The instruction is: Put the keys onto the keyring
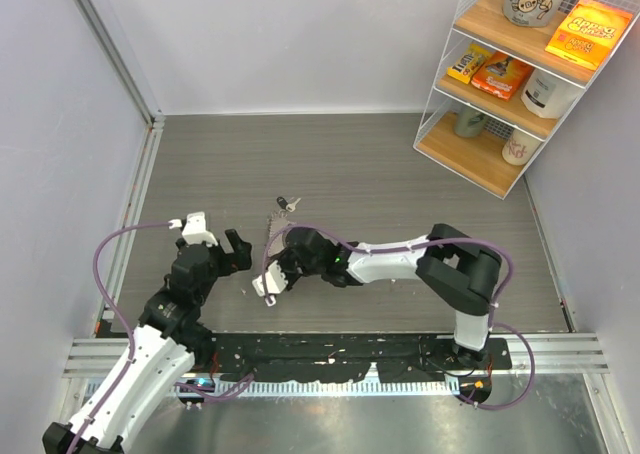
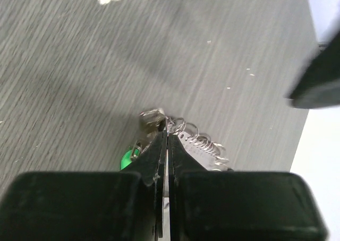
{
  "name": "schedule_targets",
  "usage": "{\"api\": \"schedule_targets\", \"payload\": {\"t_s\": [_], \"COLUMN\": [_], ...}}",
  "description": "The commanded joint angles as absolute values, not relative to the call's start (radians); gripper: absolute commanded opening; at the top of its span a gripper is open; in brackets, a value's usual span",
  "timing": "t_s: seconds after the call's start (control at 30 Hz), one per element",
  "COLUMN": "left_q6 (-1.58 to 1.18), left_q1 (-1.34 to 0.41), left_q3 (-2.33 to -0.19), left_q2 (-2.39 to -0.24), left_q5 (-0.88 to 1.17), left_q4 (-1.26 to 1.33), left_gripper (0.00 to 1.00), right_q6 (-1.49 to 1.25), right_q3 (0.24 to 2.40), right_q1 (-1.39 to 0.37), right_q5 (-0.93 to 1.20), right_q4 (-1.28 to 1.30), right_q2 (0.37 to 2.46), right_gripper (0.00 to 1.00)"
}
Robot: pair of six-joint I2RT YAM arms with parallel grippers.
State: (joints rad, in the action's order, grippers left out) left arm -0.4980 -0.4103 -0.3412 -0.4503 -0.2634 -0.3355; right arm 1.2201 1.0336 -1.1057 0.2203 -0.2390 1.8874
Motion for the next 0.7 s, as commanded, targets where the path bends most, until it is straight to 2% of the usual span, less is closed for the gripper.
{"api": "schedule_targets", "payload": {"t_s": [0.0,0.23,0.67], "left_q6": [-0.499,-0.485,-0.515], "left_q1": [-0.405,-0.405,-0.406], "left_q3": [-0.324,-0.285,-0.281], "left_q2": [-0.411,-0.330,-0.282], "left_q5": [-0.195,-0.097,0.247], "left_q4": [-0.249,-0.192,-0.028], "left_gripper": [0.97,0.93,0.89], "right_q6": [1.062,0.879,0.603], "right_q3": [1.008,0.885,0.756], "right_q1": [-1.104,-1.104,-1.121], "right_q5": [0.250,0.268,0.226], "right_q4": [-0.321,-0.417,-0.318], "right_q2": [1.753,1.591,1.205], "right_gripper": [0.05,0.05,0.06]}}
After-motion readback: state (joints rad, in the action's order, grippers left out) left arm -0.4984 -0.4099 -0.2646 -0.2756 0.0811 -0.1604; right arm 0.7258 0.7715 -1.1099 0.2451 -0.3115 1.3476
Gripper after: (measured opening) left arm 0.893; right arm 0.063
